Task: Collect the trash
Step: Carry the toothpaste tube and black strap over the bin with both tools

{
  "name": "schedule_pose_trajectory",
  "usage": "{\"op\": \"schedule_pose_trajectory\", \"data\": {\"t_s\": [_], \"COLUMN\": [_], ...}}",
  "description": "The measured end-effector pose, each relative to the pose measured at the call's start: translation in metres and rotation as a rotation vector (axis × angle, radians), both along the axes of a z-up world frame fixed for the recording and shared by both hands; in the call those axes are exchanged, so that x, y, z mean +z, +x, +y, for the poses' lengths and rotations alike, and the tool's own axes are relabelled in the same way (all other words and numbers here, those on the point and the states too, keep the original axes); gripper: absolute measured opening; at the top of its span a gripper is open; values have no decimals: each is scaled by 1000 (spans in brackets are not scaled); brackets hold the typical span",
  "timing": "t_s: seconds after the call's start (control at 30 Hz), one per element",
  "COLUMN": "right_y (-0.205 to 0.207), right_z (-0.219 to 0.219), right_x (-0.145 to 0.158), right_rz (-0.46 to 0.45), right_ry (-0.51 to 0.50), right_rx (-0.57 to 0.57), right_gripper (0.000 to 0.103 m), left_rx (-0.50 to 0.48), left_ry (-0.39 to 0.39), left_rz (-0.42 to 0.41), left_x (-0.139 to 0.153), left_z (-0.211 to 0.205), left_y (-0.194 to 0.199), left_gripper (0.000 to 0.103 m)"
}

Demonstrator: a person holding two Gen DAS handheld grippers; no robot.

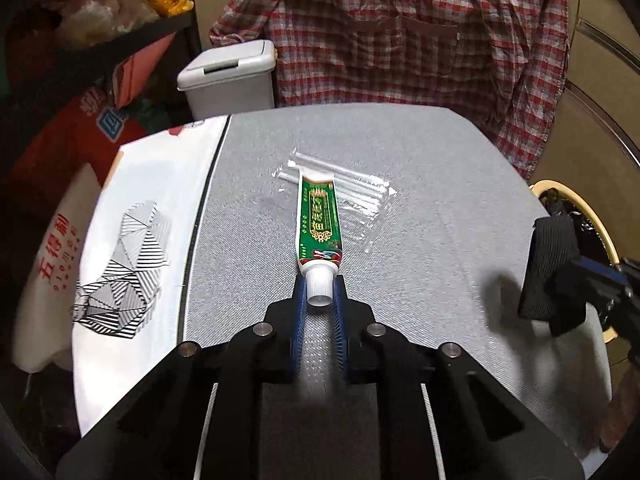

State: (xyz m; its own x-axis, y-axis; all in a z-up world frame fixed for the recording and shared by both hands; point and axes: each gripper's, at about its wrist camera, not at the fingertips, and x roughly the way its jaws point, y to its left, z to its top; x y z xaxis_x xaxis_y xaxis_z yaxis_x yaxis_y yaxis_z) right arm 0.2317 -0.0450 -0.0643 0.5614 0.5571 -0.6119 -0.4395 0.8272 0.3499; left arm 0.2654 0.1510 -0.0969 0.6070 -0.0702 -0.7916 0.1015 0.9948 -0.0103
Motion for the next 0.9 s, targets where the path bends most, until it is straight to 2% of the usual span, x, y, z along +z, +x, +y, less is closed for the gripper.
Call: {"op": "schedule_pose_trajectory", "data": {"t_s": [0.53, 0.9], "right_y": [-39, -69], "right_z": [-52, -93], "right_x": [64, 86], "right_rz": [-108, -148], "right_ry": [5, 21], "right_rx": [-65, -122], "right_gripper": [3, 3], "left_rx": [15, 14], "left_ry": [-19, -29], "left_rz": [-121, -194], "left_x": [69, 107], "left_z": [-24, -45], "left_y": [-47, -82], "left_gripper": [13, 13]}}
